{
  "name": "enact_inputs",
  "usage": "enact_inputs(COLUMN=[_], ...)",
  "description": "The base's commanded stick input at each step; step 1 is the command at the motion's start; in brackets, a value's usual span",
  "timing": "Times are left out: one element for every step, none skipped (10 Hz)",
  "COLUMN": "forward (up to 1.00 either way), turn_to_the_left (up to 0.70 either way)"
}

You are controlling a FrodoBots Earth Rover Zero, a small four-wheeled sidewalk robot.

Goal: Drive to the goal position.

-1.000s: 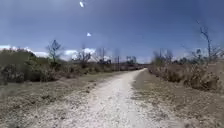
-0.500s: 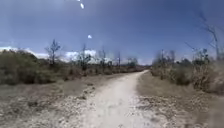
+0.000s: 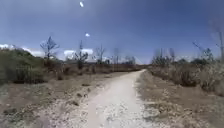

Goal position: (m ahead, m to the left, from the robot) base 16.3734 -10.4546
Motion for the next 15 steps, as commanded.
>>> enact_inputs(forward=[0.7, 0.7, 0.7, 0.7, 0.7, 0.7, 0.7, 0.7, 0.7, 0.7, 0.7, 0.7, 0.7, 0.7, 0.7], turn_to_the_left=[0.0, 0.0, 0.0, 0.0, -0.08, -0.35, -0.28, -0.04, 0.0, 0.0, 0.0, 0.0, 0.0, 0.0, 0.0])
